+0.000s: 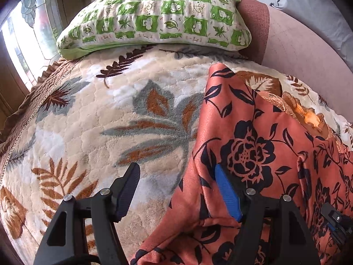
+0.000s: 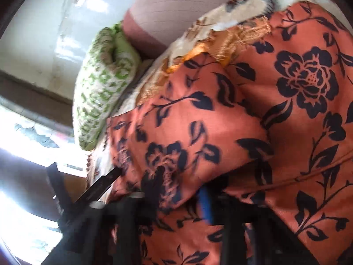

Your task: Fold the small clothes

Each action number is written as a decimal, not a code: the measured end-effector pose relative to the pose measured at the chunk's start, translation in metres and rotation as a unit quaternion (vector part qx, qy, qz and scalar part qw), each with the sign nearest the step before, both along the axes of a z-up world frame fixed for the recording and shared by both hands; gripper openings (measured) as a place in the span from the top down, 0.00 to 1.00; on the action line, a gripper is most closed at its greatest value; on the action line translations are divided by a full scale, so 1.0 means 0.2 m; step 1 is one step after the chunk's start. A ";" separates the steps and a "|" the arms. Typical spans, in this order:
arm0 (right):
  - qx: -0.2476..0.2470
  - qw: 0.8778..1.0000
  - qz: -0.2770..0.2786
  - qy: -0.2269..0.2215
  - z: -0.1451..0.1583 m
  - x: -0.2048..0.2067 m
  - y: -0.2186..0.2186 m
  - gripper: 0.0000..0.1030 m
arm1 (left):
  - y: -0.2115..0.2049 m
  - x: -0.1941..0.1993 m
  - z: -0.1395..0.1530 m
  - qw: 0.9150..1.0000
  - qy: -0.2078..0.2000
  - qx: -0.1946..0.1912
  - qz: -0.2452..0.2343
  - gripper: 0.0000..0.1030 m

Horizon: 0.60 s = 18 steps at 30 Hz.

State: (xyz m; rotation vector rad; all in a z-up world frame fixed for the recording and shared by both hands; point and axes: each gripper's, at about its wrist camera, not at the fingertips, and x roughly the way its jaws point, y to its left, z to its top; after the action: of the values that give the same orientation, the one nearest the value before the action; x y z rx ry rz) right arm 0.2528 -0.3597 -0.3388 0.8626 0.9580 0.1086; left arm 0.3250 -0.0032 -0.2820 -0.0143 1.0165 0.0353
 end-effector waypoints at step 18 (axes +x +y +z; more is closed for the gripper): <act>0.231 0.940 -0.251 -0.031 -0.11 -0.48 -0.83 0.80 | -0.03 0.01 -0.01 1.000 0.005 0.011 -0.007 0.27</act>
State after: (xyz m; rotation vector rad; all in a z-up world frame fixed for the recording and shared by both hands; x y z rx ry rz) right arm 0.1571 -0.5255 -0.3613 1.5077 0.6328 -0.0822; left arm 0.3268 -0.0086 -0.2841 0.0131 1.0265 0.0339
